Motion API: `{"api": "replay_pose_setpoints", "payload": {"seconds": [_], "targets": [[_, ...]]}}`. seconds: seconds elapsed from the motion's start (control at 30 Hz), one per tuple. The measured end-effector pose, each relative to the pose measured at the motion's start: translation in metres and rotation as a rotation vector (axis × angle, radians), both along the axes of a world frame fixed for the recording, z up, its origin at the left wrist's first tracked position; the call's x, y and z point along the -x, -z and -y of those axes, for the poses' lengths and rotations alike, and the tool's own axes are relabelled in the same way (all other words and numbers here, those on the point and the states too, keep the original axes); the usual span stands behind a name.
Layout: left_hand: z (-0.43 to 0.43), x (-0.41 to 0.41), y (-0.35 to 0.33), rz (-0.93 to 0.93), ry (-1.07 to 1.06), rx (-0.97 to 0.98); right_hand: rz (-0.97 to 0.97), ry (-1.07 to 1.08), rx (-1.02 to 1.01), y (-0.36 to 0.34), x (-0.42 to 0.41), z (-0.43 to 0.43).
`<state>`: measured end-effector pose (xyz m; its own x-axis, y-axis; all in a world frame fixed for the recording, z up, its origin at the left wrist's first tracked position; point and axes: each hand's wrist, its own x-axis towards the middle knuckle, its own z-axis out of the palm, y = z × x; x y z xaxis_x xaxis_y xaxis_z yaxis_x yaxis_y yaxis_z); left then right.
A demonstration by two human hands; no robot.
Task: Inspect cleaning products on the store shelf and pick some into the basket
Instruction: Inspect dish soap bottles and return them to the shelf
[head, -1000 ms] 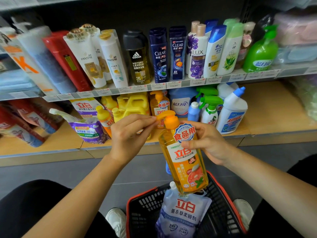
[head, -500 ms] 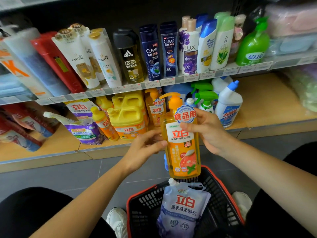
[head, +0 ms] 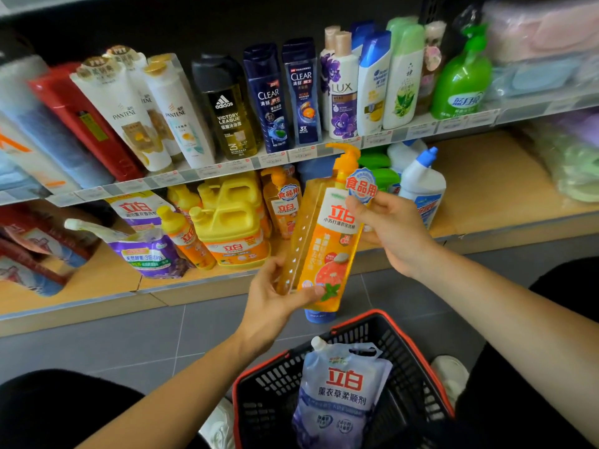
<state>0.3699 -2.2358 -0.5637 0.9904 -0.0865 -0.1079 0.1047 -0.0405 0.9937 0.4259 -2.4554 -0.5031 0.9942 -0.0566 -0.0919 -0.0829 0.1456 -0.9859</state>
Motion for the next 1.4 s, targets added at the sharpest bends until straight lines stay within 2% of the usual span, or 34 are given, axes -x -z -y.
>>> {"api": "replay_pose_setpoints", "payload": {"seconds": [0.07, 0.13, 0.23, 0.3, 0.4, 0.47, 0.53, 0.6, 0.7, 0.83, 1.1, 1.27, 1.4], "targets": [[-0.006, -0.008, -0.006, 0.066, -0.104, -0.031, -0.053, 0.013, 0.061, 0.002, -0.001, 0.005], [-0.012, -0.014, -0.014, 0.1, -0.178, -0.046, -0.064, 0.057, 0.251, 0.002, -0.002, 0.01], [-0.018, -0.019, -0.029, 0.155, -0.209, -0.148, 0.144, 0.142, 0.79, 0.004, -0.007, 0.023], [-0.02, -0.019, -0.038, 0.183, -0.211, -0.231, 0.271, 0.21, 0.987, 0.001, -0.007, 0.027], [-0.023, -0.019, -0.052, 0.252, -0.211, -0.368, 0.401, 0.206, 0.947, -0.001, -0.006, 0.024], [-0.023, -0.019, -0.061, 0.317, -0.184, -0.468, 0.545, 0.046, 0.913, 0.0, -0.005, 0.019], [-0.022, -0.018, -0.067, 0.392, -0.13, -0.527, 0.624, -0.202, 0.921, 0.004, -0.002, 0.013], [-0.02, -0.017, -0.071, 0.465, -0.06, -0.544, 0.63, -0.399, 0.992, 0.01, 0.001, 0.006], [-0.015, -0.013, -0.073, 0.549, 0.042, -0.577, 0.59, -0.534, 1.052, 0.021, 0.006, -0.005], [-0.01, -0.009, -0.071, 0.66, 0.142, -0.586, 0.516, -0.516, 0.945, 0.026, 0.011, -0.009], [-0.006, -0.011, -0.06, 0.984, 0.14, -0.673, 0.377, -0.364, 0.562, 0.026, 0.016, -0.014], [-0.008, -0.009, -0.055, 1.008, 0.105, -0.618, 0.346, -0.255, 0.529, 0.026, 0.015, -0.015], [-0.01, -0.009, -0.059, 0.975, 0.0, -0.572, 0.32, -0.234, 0.527, 0.028, 0.014, -0.015]]}}
